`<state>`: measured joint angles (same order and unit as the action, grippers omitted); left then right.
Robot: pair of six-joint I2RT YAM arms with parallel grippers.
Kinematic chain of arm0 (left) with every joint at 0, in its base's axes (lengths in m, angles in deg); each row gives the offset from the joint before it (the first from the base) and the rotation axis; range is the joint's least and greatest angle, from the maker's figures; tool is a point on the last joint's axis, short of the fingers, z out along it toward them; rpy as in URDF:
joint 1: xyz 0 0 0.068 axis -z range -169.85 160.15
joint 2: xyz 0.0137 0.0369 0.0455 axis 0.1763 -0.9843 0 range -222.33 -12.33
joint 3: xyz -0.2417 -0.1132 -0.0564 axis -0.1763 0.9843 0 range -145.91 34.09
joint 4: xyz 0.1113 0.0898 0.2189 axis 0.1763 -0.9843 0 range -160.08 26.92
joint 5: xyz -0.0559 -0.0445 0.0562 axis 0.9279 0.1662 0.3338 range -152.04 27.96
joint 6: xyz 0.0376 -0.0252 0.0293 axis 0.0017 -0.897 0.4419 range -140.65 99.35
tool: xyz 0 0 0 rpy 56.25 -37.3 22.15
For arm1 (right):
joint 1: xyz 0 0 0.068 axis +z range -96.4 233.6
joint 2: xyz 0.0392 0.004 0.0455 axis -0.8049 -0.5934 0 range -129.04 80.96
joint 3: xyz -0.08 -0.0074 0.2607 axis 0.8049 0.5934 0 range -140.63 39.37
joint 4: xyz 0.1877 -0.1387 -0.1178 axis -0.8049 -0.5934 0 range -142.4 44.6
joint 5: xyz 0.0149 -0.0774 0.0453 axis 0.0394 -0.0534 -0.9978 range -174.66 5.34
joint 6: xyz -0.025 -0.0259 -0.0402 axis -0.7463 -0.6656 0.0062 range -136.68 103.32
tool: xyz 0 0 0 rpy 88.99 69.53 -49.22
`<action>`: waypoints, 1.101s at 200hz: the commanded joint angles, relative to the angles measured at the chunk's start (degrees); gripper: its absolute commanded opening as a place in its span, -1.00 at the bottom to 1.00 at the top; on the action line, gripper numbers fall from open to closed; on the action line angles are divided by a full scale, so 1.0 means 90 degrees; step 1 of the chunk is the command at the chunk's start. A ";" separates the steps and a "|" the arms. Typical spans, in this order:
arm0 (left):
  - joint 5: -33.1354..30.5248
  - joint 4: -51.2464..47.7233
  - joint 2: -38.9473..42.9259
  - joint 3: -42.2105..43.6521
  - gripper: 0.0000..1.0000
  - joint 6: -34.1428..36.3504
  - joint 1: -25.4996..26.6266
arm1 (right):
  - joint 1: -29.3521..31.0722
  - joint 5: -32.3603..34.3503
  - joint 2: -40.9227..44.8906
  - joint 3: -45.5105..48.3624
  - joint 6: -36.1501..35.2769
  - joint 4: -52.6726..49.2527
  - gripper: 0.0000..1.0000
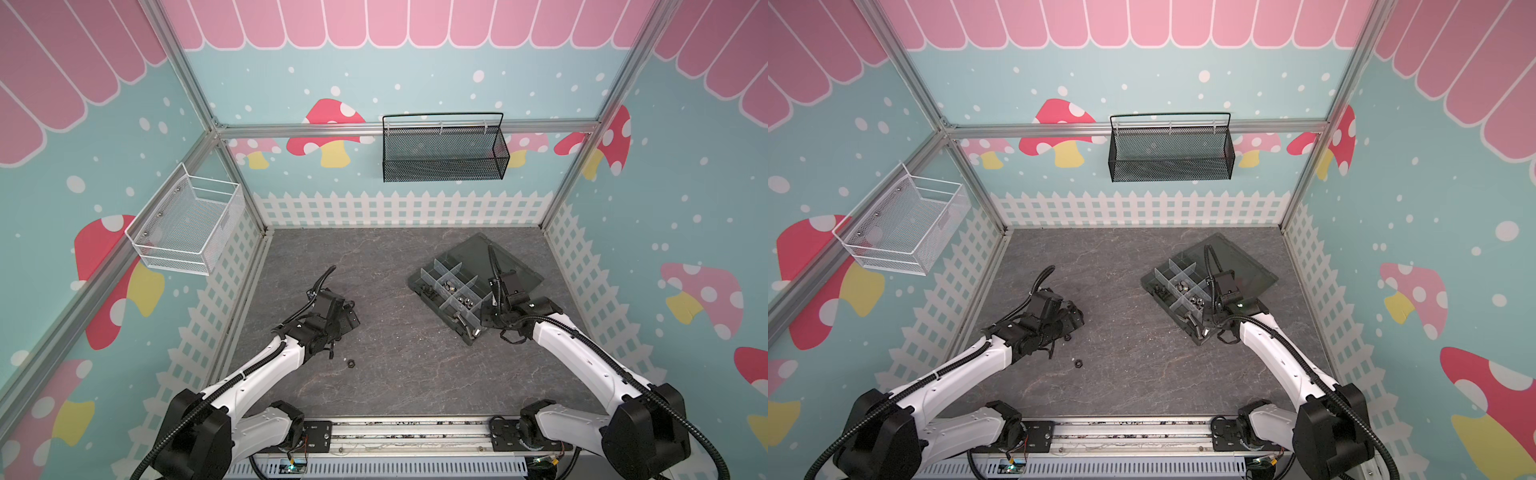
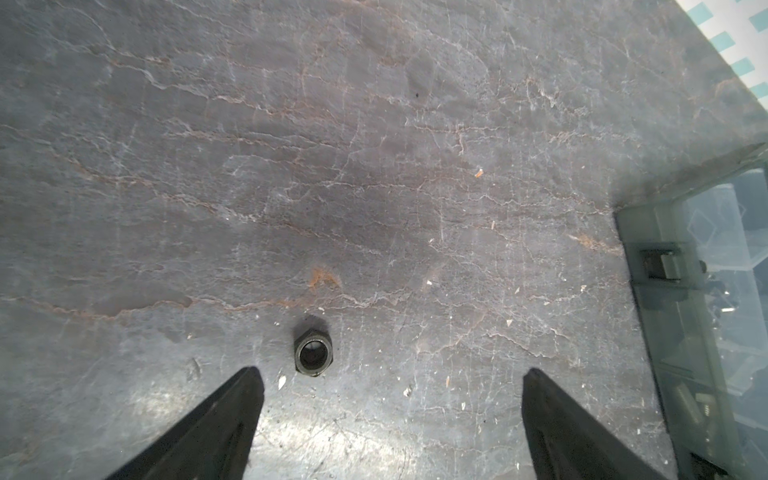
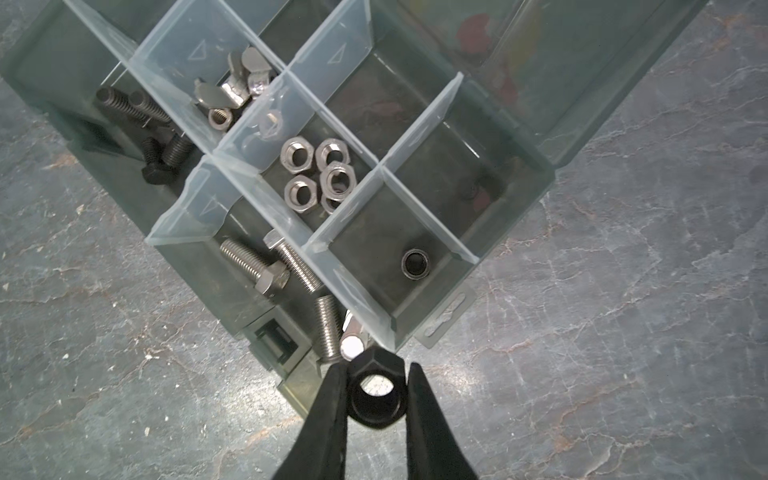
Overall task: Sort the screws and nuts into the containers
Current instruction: 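Open the right gripper to drop the black nut into the compartment, then raise the right gripper aside while the left gripper lowers over a black nut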
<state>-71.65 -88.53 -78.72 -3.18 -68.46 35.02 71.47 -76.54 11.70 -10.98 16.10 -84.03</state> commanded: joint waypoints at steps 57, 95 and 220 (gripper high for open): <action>0.0119 -0.0326 -0.0722 -0.0578 0.91 0.0386 0.0031 | -0.0610 -0.0484 -0.0970 -0.0090 -0.0574 0.0682 -0.77; 0.0209 -0.0342 -0.1045 -0.0662 0.87 0.0468 0.0031 | -0.0761 -0.0475 -0.1331 -0.0130 -0.0711 0.0840 -0.45; 0.0015 -0.0616 -0.1513 -0.0761 0.38 0.0625 -0.0044 | -0.0791 -0.0756 -0.0619 -0.0295 -0.0762 0.0914 0.30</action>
<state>-70.01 -92.01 -91.75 -8.69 -63.26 35.04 64.52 -82.20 3.38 -11.99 9.50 -75.83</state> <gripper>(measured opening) 0.702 0.635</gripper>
